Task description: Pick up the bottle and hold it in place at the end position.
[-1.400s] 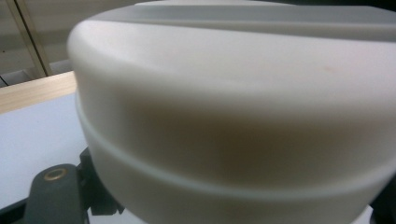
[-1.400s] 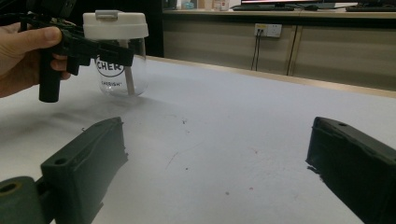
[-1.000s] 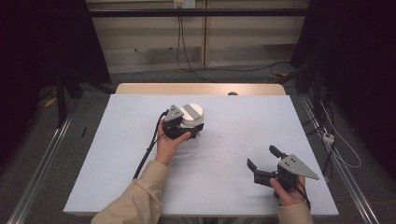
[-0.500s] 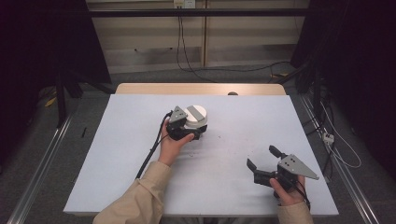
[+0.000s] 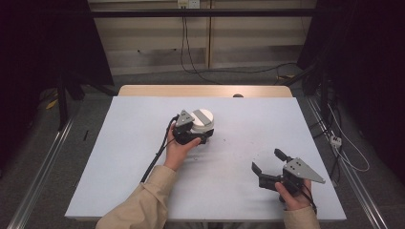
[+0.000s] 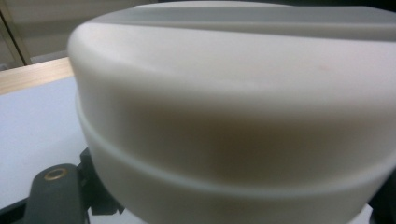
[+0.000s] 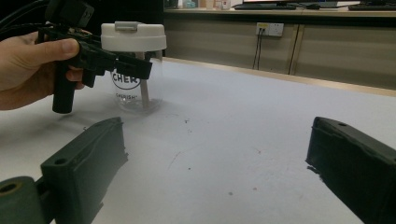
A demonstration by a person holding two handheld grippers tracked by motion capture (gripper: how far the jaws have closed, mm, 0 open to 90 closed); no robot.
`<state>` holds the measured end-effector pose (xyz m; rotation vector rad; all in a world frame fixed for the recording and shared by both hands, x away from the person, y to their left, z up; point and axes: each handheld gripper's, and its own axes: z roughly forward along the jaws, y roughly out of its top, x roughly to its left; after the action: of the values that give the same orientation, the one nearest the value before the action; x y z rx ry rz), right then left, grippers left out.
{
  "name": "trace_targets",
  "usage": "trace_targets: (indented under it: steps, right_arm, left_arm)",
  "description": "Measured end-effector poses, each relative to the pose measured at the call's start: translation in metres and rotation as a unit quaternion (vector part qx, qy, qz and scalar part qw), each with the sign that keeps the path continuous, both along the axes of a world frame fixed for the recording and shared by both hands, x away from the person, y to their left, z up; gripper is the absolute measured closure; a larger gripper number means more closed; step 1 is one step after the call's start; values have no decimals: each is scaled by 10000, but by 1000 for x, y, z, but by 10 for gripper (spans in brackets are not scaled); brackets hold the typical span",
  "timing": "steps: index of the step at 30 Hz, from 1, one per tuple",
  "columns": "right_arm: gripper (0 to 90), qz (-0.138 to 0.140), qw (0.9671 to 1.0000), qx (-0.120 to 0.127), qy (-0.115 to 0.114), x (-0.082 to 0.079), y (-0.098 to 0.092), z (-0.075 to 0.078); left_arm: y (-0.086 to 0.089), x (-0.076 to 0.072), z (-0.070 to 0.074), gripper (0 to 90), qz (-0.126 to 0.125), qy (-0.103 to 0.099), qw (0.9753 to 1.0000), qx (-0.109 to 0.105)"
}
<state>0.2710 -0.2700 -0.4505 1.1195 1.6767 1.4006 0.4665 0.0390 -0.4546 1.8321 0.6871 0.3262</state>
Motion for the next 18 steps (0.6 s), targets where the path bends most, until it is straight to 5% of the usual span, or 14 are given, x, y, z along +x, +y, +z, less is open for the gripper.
trace_targets:
  steps: [18]
  right_arm:
    - [39, 24, 10000, -6, 55, 4, 3, -2]
  left_arm:
    - [-6, -6, -3, 183, -140, -251, 9995, 111]
